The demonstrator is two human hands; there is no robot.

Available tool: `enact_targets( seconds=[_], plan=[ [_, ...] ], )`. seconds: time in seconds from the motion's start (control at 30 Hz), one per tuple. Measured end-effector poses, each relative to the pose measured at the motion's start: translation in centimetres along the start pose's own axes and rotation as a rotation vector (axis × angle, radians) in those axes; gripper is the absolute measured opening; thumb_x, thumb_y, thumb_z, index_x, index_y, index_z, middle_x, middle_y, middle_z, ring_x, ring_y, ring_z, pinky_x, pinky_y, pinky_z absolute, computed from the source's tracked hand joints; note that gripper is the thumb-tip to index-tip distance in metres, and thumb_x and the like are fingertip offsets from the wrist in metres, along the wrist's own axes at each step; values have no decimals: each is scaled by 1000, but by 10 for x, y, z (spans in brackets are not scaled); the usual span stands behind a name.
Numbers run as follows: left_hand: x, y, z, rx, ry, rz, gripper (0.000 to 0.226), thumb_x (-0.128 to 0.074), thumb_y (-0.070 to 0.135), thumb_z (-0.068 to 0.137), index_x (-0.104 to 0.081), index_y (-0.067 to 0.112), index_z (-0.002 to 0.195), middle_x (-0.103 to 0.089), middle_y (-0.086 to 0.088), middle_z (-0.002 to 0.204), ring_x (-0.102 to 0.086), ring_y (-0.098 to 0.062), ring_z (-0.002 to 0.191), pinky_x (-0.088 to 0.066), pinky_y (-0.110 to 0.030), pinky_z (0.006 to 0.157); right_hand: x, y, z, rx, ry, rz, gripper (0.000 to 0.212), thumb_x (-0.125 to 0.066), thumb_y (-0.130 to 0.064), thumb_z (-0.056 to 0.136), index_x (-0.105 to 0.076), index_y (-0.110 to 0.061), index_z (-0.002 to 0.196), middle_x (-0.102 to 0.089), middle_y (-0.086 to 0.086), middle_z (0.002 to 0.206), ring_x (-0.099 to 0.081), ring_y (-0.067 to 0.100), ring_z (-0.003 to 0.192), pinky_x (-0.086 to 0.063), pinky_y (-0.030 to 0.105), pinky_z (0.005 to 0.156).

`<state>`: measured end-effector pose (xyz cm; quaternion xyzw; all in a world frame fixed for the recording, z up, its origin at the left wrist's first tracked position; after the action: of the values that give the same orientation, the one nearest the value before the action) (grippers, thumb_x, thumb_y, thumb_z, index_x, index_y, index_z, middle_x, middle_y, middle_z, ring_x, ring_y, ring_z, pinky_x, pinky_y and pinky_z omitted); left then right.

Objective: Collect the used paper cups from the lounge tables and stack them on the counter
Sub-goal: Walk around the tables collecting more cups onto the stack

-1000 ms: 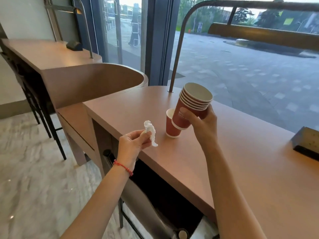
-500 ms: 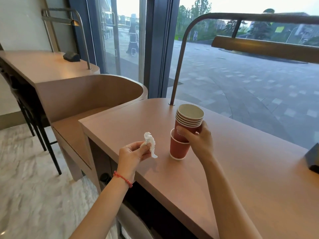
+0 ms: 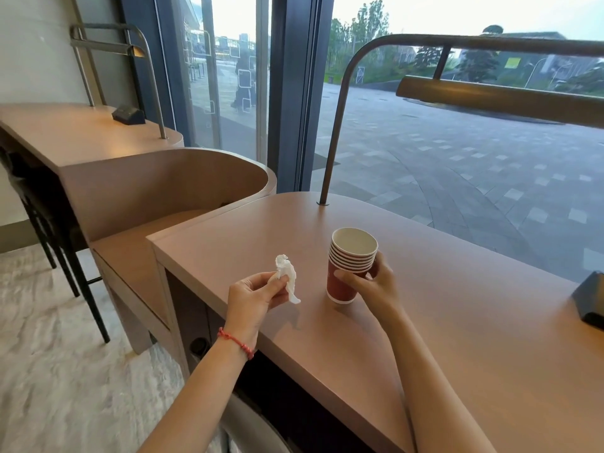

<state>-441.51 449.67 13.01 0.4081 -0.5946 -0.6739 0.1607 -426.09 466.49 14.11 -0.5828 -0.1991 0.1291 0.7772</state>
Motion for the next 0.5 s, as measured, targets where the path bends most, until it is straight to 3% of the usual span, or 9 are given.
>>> enact_targets(
  seconds=[0.13, 0.5],
  plan=[
    [3, 3, -4, -17, 11, 2, 4, -71, 6, 75, -72, 10, 74, -73, -4, 67, -70, -15, 63, -55, -20, 56, -2, 6, 1, -13, -25, -36, 51, -83, -9, 65, -56, -17, 107, -65, -7, 95, -62, 4, 87, -48, 7, 63],
    [39, 22, -29, -90, 175, 13, 6, -70, 12, 74, -71, 18, 75, -74, 4, 69, -71, -13, 68, -57, -21, 58, -33, -46, -19, 121, -135, 67, 66, -79, -10, 71, -48, -5, 129, -61, 7, 116, -59, 17, 100, -52, 11, 69]
  ],
)
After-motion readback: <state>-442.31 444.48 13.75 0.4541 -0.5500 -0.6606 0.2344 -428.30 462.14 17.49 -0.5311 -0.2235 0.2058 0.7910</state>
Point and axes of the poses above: each hand's wrist, its own z-axis towards the middle knuckle, its own x-axis out of the back of the hand, y = z × x, the point moved 6 cm from there along z, towards the middle knuckle
